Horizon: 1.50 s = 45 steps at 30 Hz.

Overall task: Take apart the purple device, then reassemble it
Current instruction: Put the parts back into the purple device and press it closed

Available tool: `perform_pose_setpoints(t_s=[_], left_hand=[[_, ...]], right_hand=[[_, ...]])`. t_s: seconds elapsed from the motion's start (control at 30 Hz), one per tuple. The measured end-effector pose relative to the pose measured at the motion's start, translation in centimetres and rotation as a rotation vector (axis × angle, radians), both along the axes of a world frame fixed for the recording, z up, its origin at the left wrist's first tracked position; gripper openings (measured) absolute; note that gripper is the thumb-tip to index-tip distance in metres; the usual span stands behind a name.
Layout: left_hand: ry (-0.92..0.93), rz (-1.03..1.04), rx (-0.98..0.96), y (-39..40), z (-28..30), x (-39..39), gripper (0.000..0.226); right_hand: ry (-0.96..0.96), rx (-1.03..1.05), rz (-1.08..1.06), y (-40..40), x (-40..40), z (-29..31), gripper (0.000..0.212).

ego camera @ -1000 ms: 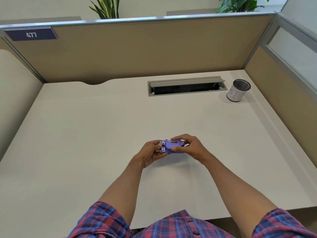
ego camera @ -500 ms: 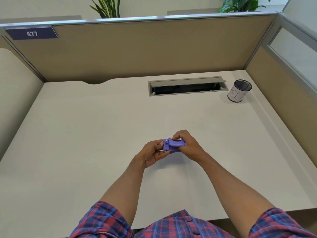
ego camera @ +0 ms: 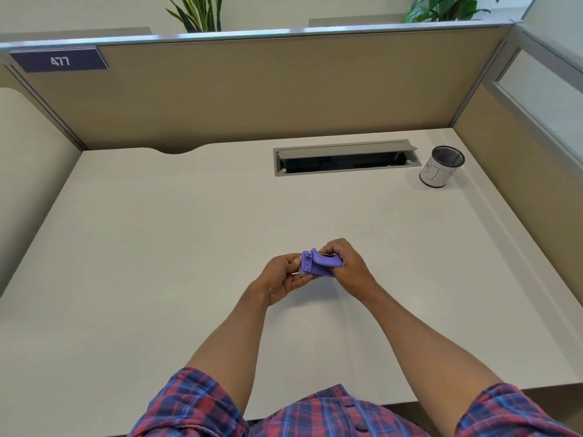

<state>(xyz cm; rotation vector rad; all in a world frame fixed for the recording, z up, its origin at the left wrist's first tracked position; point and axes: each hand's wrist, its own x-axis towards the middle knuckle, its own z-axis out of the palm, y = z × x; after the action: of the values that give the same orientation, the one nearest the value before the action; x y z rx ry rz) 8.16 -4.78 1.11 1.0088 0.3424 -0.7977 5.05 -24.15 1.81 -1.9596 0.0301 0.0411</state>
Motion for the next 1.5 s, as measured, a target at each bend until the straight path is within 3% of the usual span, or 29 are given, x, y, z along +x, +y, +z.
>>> perform_pose_setpoints(t_s=[0.5, 0.97, 1.1, 1.23, 1.5], left_hand=[[-0.034, 0.013, 0.074, -0.7, 0.1, -0.3, 0.034], [-0.054, -0.012, 0.061, -0.6, -0.1, -0.4, 0.029], [-0.086, -0.057, 0.080, -0.6, -0.1, -0.3, 0.029], [-0.090, -0.038, 0.099, -0.7, 0.1, 0.0, 0.027], [-0.107, -0.036, 0.152, -0.3, -0.2, -0.4, 0.026]], right_hand=[[-0.092, -0.223, 0.074, 0.1, 0.5, 0.5, 0.024], [-0.045, -0.307, 0.134, -0.4, 0.6, 0.3, 0.030], [-0.024, -0.287, 0.142, -0.7, 0.2, 0.0, 0.029], [0.058, -0.157, -0.048, -0.7, -0.4, -0.3, 0.048], [0.206, 0.050, -0.165, -1.3, -1.0, -1.4, 0.052]])
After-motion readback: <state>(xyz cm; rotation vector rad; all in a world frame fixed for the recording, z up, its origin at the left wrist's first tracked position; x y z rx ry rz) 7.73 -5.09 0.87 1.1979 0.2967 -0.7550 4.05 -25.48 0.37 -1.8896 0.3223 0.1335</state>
